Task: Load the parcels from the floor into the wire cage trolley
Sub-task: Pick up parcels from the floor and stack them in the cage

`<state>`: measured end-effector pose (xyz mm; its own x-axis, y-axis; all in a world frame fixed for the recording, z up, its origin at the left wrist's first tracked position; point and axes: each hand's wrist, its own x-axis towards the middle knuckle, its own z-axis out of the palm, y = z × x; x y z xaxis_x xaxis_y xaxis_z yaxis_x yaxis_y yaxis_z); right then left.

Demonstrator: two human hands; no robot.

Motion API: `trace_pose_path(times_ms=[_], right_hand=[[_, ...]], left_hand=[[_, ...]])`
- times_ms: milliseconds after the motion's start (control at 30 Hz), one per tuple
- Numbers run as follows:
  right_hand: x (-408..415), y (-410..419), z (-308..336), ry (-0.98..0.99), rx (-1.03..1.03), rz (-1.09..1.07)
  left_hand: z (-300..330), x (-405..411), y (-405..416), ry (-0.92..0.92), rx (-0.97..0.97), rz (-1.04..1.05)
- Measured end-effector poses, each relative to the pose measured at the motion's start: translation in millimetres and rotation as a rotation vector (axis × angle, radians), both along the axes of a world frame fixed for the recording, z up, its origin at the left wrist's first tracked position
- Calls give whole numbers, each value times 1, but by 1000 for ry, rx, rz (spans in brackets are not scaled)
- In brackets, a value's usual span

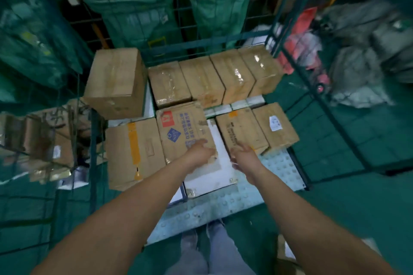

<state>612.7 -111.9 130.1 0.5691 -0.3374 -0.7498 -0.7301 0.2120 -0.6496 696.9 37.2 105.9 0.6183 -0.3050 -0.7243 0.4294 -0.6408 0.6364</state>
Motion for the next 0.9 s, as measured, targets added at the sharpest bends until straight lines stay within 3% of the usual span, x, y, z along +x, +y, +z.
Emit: trace_pose_path(times_ms=[367, 533, 900], right_hand=[[-196, -40, 86, -123, -81, -419], [-297, -79, 91, -156, -110, -613], [-575, -150, 60, -100, -126, -1249]], left_hand=[[103, -147, -111, 1, -220, -342], [105, -234, -184, 23, -239, -533], [91, -486, -328, 9, -180, -1051]])
